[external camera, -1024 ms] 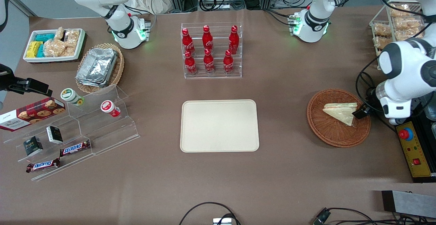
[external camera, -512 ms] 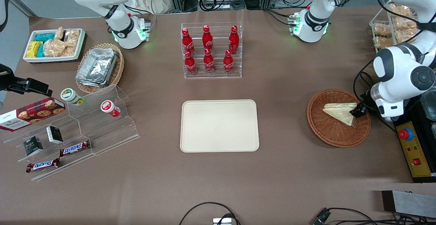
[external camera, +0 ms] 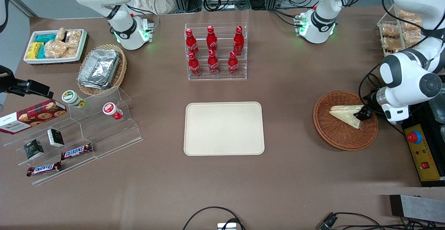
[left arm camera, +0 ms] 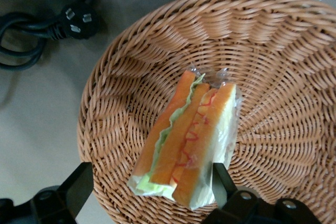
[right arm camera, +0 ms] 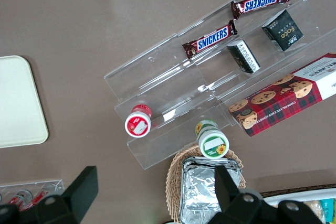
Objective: Place sandwich from basket to tray
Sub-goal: 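Close the left gripper on the sandwich's crust edge, then lift the sandwich and carry it with the left gripper over the beige tray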
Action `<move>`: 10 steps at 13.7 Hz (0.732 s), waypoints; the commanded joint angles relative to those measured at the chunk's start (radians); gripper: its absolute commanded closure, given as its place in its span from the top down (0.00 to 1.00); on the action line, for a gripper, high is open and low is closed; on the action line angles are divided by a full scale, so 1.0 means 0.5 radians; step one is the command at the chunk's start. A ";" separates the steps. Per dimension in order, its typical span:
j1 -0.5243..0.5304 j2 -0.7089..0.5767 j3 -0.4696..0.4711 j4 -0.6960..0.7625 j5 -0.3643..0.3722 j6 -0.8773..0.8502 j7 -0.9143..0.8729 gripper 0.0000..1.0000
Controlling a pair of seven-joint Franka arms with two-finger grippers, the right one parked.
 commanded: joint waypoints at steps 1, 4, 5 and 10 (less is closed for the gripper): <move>-0.003 0.051 -0.015 -0.002 -0.040 0.060 -0.022 1.00; -0.006 0.106 -0.021 0.022 -0.043 0.112 -0.025 0.66; -0.009 0.118 -0.024 0.028 -0.046 0.134 -0.028 0.50; -0.012 0.079 -0.092 0.142 -0.043 0.067 -0.083 0.00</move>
